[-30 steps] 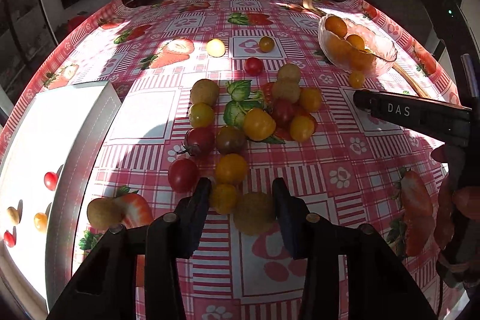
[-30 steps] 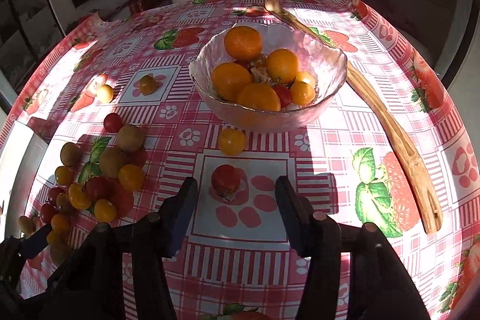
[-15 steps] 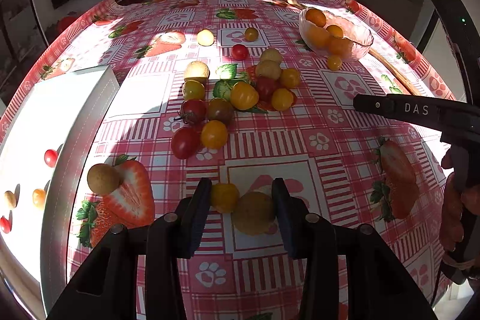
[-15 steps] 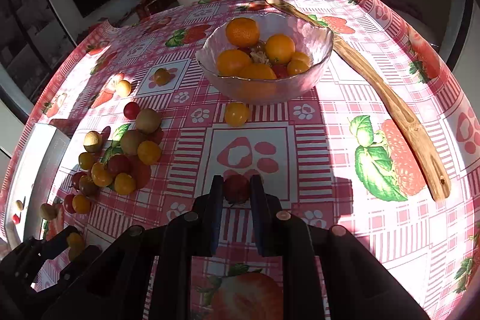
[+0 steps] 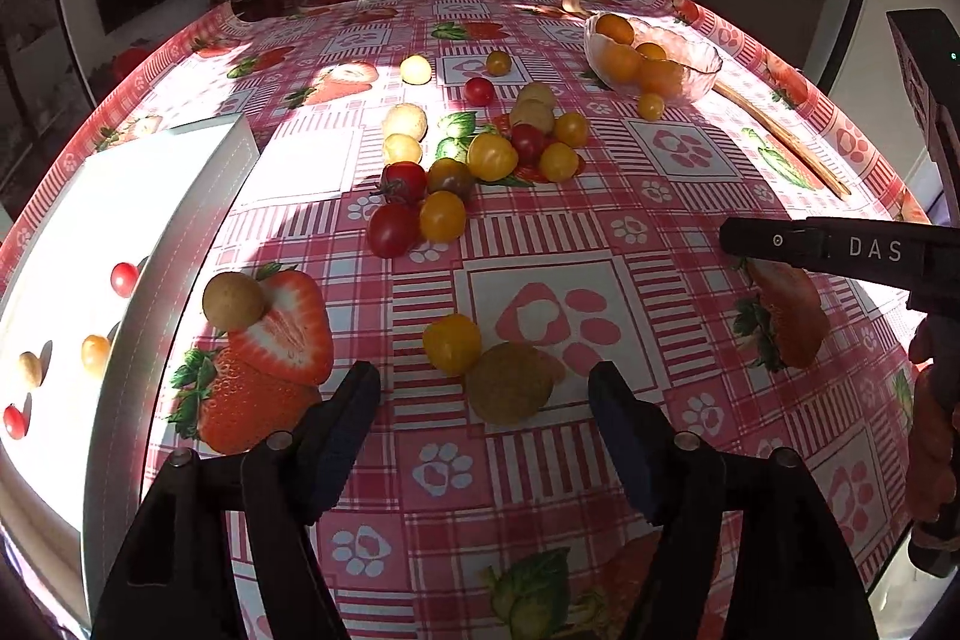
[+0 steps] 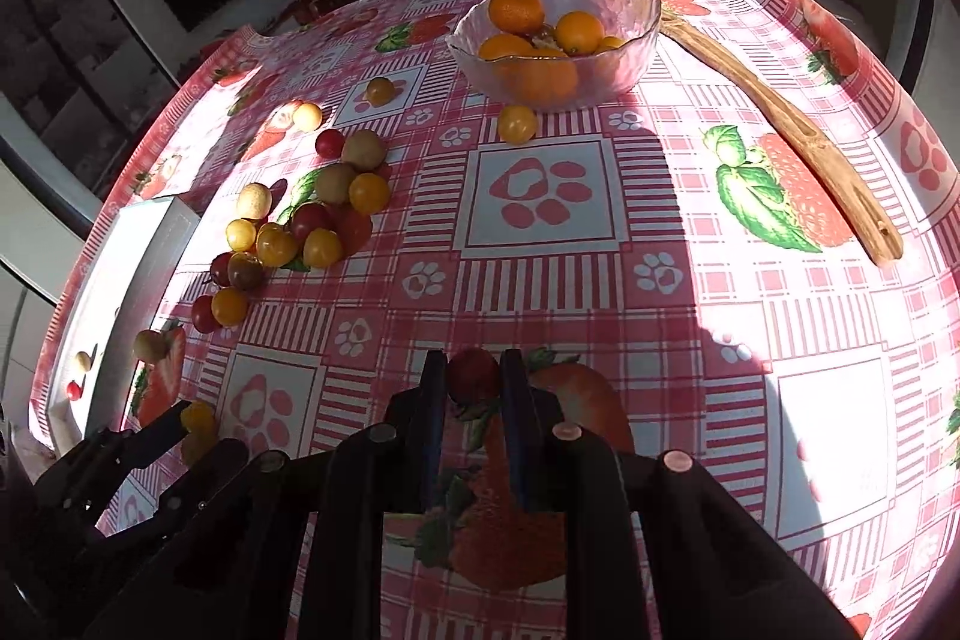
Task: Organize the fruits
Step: 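Grasp a brown round fruit with the left gripper while the right grasps a red cherry tomato, then carry both held fruits over the white tray, then open both grippers to release the fruits into the white tray, then move both grippers back toward the remaining fruit on the tablecloth, then grasp a yellow cherry tomato with the left gripper while the right grasps another yellow one, then carry both held yellow tomatoes over the white tray, then open both grippers to drop the yellow tomatoes into the tray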
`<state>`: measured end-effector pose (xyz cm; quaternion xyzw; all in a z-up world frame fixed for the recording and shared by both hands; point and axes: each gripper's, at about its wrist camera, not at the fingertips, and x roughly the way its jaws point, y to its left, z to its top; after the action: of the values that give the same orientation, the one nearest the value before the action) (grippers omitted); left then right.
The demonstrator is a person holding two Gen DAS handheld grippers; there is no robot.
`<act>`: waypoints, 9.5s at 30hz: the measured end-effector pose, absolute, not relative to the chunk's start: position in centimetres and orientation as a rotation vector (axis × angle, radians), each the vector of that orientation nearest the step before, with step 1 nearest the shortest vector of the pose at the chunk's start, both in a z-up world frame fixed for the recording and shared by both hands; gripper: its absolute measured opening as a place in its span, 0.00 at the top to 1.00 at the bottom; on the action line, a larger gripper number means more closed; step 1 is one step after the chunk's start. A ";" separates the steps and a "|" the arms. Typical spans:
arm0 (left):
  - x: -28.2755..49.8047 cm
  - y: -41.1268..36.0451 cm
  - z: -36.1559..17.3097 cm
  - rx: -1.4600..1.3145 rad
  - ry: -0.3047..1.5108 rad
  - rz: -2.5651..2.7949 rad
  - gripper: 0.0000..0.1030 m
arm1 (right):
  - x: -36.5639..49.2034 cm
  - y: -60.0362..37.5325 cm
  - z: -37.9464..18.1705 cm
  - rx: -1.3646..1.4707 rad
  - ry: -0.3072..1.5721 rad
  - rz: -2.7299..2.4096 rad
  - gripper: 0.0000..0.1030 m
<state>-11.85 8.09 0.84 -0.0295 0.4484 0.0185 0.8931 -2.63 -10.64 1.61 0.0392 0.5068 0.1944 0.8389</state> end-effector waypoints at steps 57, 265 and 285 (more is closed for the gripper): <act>-19.0 25.6 5.9 -0.225 0.839 0.248 0.71 | -7.9 5.8 8.2 -0.116 1.091 0.703 0.81; -18.4 29.8 1.5 -0.227 0.962 0.383 0.80 | -6.5 27.4 2.1 -0.450 1.278 0.943 0.78; -20.4 29.4 2.3 -0.208 0.879 0.409 0.20 | -6.6 26.6 4.2 -0.417 1.241 0.934 0.57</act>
<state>-20.44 29.41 2.33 -0.1000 0.4217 0.1961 0.8796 -6.56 26.56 4.15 -0.1867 0.5557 0.4183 0.6938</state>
